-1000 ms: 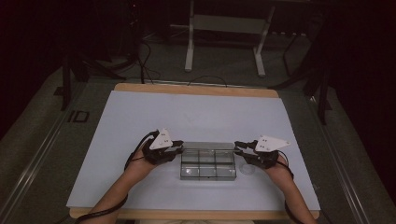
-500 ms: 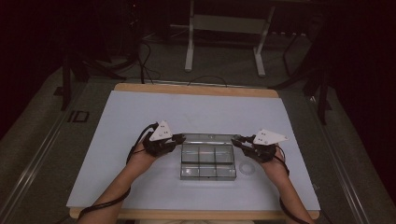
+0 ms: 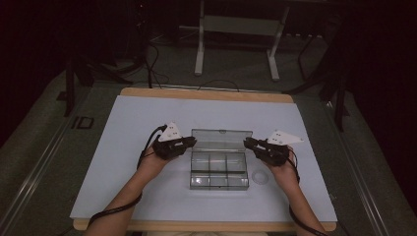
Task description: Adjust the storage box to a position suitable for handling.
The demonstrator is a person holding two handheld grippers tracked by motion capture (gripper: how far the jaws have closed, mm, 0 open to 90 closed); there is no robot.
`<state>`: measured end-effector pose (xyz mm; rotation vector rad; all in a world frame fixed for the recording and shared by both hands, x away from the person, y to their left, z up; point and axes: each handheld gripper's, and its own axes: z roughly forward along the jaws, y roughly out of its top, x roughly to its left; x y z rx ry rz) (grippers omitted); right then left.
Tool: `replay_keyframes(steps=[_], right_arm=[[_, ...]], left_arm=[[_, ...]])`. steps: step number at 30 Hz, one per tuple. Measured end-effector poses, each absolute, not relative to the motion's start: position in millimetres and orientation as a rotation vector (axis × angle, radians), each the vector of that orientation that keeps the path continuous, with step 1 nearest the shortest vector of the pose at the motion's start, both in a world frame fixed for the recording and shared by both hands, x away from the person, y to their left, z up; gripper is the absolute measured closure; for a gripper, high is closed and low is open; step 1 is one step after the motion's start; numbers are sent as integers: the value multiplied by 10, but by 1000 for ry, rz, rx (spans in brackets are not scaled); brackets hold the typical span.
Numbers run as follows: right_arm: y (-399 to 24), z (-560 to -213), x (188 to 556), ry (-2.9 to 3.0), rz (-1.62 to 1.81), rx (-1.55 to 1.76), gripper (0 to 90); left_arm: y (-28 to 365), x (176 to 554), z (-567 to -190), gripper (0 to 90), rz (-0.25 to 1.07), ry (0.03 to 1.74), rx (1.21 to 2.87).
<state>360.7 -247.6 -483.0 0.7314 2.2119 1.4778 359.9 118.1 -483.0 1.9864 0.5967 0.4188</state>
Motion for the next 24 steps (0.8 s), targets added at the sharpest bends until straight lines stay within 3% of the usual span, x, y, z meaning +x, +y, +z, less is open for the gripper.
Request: replay_keyframes(steps=[24], right_arm=[[-2414,-4908,3740,2214,1484,876,678]], left_arm=[[1138,3785,-4903,772,343,711,1959]])
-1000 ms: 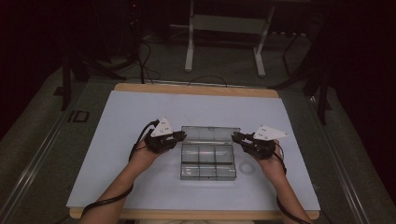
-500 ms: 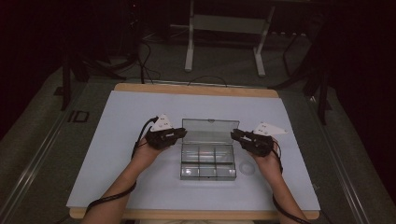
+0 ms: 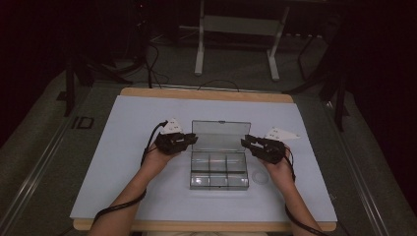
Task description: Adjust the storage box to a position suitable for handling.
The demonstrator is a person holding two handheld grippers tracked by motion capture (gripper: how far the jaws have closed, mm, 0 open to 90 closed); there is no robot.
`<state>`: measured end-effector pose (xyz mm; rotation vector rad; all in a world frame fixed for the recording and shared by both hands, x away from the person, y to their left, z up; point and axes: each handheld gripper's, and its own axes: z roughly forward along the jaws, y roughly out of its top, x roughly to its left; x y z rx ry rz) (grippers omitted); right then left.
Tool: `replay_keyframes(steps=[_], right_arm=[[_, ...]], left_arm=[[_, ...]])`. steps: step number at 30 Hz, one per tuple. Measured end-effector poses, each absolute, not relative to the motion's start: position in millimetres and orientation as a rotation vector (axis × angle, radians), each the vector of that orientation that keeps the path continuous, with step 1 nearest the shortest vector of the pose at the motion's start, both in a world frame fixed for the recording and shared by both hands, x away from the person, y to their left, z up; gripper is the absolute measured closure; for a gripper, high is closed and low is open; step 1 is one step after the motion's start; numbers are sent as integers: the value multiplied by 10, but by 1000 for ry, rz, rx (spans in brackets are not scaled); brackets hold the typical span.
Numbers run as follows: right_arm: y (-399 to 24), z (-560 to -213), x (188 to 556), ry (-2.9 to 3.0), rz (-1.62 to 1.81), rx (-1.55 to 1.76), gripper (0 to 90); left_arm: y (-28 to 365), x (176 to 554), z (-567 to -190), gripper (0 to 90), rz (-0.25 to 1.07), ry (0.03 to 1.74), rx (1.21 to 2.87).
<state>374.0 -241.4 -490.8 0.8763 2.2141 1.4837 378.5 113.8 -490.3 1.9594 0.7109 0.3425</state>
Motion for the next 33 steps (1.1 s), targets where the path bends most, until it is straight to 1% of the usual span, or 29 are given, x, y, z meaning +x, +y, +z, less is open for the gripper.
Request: replay_keyframes(steps=[9,21,29,33], right_arm=[[-2350,-4914,3822,2209,1425,952,674],[-2324,-4963,3882,2213,1417,1023,668],[-2311,-5029,3906,2243,1392,1053,646],[-2298,-5052,3927,2252,1377,1078,631]], left_arm=[[1093,3848,-4940,729,336,780,1943],[1087,3871,-4979,704,327,823,1922],[1071,3916,-5036,659,303,858,1921],[1046,3936,-5060,620,304,874,1930]])
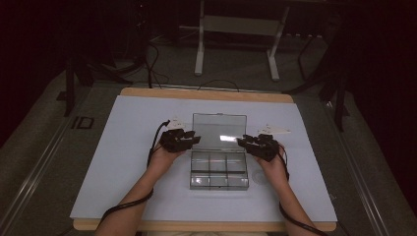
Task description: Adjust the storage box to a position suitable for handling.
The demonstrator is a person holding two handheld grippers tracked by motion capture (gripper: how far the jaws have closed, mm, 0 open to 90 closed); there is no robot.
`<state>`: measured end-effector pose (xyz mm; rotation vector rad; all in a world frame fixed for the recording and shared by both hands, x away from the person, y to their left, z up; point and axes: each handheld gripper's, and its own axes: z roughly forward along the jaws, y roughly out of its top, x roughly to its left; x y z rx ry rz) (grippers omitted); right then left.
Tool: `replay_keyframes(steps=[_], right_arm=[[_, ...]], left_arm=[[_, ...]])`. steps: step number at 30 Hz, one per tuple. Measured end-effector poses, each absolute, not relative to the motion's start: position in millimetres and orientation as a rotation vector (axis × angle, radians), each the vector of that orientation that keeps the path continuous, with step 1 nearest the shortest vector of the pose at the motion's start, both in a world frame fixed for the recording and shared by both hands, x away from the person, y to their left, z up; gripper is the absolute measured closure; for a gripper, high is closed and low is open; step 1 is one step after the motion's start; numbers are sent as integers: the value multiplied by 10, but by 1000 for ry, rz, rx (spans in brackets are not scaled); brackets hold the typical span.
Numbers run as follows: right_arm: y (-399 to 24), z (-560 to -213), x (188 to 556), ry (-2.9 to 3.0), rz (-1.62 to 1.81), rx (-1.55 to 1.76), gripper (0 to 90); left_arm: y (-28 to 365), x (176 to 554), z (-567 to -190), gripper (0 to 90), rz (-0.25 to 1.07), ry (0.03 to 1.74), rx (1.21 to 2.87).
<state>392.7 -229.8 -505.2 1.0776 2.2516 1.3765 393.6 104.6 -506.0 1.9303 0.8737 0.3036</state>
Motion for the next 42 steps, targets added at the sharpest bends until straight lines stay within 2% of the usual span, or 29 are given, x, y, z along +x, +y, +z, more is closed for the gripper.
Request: replay_keyframes(steps=[26,35,39,41,42], right_arm=[[-2307,-5128,4054,2299,1388,1295,578],[-2309,-5146,4095,2311,1373,1409,561],[-2309,-5152,4097,2308,1374,1432,562],[-2300,-5153,4107,2315,1350,1453,553],[-2292,-5159,4110,2322,1328,1450,560]], left_arm=[[1061,4045,-5176,533,213,977,1908],[1076,4117,-5256,481,108,1026,1878],[1079,4119,-5278,477,105,1038,1867],[1050,4114,-5288,422,143,1046,1903],[1020,4112,-5303,439,153,1034,1935]])
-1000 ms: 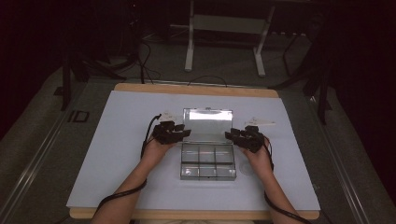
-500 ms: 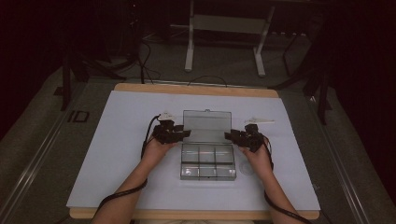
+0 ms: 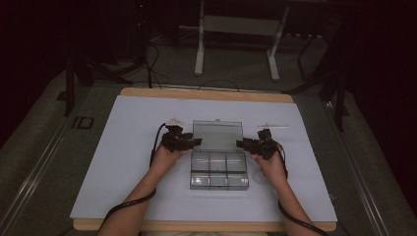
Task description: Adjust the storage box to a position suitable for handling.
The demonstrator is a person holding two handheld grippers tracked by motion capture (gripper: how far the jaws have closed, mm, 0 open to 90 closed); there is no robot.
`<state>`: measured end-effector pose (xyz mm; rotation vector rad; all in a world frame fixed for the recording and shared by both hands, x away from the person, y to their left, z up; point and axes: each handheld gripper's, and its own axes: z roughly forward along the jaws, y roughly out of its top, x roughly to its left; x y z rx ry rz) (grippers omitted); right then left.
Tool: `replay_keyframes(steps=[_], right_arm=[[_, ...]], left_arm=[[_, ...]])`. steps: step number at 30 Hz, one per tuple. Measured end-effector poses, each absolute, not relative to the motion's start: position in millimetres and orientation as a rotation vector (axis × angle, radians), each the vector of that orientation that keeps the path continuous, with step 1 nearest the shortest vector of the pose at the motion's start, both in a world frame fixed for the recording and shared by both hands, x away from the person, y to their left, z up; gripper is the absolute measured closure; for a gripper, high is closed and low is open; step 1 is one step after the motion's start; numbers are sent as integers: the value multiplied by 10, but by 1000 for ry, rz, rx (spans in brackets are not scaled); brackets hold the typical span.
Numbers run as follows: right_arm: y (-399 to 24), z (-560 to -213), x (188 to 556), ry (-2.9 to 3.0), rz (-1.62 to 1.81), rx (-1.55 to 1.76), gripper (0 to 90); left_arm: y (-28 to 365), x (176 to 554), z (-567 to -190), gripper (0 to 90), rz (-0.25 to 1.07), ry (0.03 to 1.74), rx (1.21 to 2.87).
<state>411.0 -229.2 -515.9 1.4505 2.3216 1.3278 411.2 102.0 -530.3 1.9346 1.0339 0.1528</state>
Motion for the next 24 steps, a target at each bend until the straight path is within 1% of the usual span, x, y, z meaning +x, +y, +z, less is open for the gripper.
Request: replay_keyframes(steps=[2,8,12,20,24], right_arm=[[-2270,-5182,4114,2332,1305,1459,551],[-2284,-5205,4123,2327,1314,1493,559],[-2279,-5196,4124,2335,1305,1467,556],[-2331,-5129,4113,2318,1319,1399,518],[-2345,-5080,4095,2327,1314,1373,482]], left_arm=[[988,4100,-5319,422,177,1034,1934],[1010,4119,-5340,422,149,1050,1914],[999,4117,-5327,423,167,1040,1919],[1001,4073,-5187,423,189,992,1920],[1003,4044,-5128,426,203,964,1934]])
